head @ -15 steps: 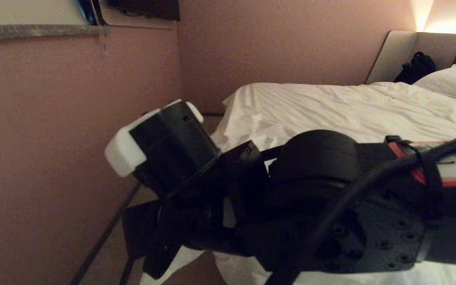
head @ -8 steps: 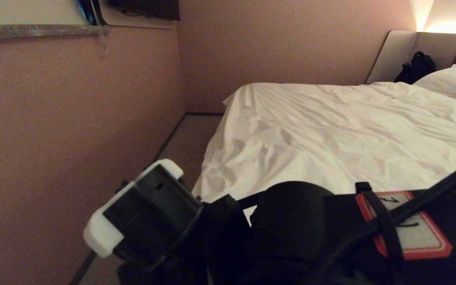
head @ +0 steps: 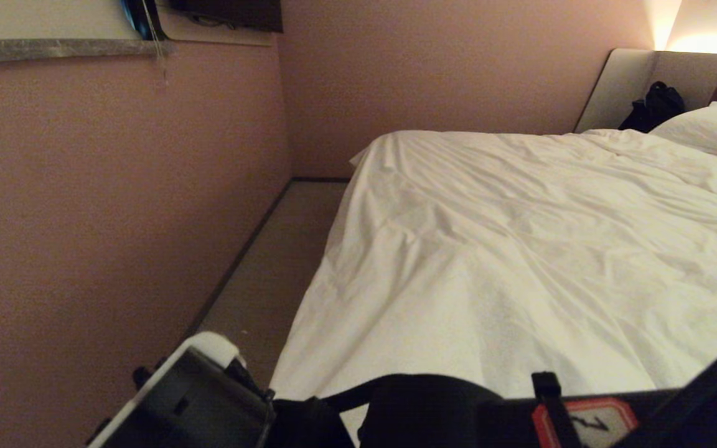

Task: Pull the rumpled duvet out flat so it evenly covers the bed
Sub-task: Flatten the corners of the folded blanket

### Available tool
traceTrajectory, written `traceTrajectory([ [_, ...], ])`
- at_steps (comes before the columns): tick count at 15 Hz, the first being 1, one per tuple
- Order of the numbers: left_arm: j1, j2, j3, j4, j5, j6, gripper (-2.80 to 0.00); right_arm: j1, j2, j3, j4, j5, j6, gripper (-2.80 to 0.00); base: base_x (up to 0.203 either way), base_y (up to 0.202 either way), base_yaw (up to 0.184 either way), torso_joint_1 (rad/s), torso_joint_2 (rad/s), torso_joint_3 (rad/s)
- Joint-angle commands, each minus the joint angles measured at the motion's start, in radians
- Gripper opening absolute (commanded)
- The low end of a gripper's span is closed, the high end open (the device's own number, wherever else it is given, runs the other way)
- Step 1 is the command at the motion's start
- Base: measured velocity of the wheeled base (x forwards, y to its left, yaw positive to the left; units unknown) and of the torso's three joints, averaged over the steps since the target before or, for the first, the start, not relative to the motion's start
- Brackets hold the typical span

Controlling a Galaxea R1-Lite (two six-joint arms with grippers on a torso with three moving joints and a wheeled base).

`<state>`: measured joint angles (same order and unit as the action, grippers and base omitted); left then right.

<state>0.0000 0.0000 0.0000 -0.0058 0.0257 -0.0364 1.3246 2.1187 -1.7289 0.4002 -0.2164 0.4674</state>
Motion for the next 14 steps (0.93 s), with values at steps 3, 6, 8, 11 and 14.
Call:
traceTrajectory([
  [3,0.000,0.000,0.000,0.000,0.000,0.000,-2.80,0.053,-0.004,0.008,0.006,-0.010,0.003,0.00,0.000,0.000,0.000,0.000,0.00,0.000],
  [6,0.000,0.000,0.000,0.000,0.000,-0.001,-2.80,0.064,-0.067,0.005,0.000,-0.051,0.006,0.00,0.000,0.000,0.000,0.000,0.00,0.000],
  [8,0.000,0.000,0.000,0.000,0.000,0.000,-2.80,0.042,-0.130,0.006,0.000,-0.060,0.010,0.00,0.000,0.000,0.000,0.000,0.00,0.000],
  [11,0.000,0.000,0.000,0.000,0.000,0.000,-2.80,0.029,-0.218,0.001,-0.001,-0.057,0.012,0.00,0.000,0.000,0.000,0.000,0.00,0.000],
  [14,0.000,0.000,0.000,0.000,0.000,0.000,-2.80,0.003,-0.209,0.045,0.002,-0.046,0.013,0.00,0.000,0.000,0.000,0.000,0.00,0.000],
])
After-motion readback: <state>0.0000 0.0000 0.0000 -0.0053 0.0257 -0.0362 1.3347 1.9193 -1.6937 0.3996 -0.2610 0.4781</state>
